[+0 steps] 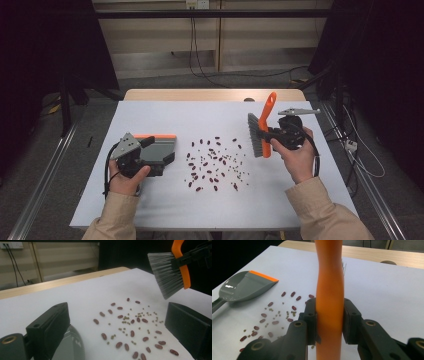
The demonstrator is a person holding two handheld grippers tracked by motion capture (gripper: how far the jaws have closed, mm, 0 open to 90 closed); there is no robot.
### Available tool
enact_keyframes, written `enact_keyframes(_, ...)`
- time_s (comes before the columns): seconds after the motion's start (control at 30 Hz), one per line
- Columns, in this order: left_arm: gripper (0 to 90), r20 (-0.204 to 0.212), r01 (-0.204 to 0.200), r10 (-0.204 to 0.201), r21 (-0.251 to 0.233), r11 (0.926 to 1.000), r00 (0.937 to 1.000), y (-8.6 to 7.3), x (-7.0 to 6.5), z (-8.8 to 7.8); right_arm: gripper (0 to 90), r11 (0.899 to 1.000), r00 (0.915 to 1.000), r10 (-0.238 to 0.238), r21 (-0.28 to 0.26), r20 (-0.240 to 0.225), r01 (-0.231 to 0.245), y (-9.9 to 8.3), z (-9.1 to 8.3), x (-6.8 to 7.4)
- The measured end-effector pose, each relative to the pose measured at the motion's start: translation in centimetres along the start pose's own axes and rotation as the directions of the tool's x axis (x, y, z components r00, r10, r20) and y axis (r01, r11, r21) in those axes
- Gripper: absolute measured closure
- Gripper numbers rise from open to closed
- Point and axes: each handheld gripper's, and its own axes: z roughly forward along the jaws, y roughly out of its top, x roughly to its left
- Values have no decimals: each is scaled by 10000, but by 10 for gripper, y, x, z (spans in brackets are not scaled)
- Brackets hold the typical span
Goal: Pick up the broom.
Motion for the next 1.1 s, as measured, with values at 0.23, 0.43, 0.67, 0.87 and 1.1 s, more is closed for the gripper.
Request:
enact_keyframes(0.23, 58, -207, 191, -190, 40, 9998, 9996, -15, 13, -13, 706, 9993, 9998, -1, 380, 196, -7, -3, -4, -8)
enact_keyframes(0.43, 57, -195, 305, -305, 6, 9995, 9993, -24, 18, -21, 706, 9975, 9991, 72, 705, 409, -101, -6, -7, -17)
enact_keyframes(0.67, 57, -107, 314, -313, 60, 9995, 9995, -28, 17, -21, 706, 9902, 9973, 238, 1354, 695, -331, -9, -8, -26)
enact_keyframes(0.87, 55, -89, 272, -270, 185, 9995, 9996, -31, 16, -18, 704, 9806, 9949, 71, 1940, 1007, -266, -16, 3, -33)
enact_keyframes(1.1, 56, -50, 273, -272, 315, 9991, 9996, -33, 15, -15, 707, 9833, 9935, 432, 1713, 1051, -609, -17, 19, -40)
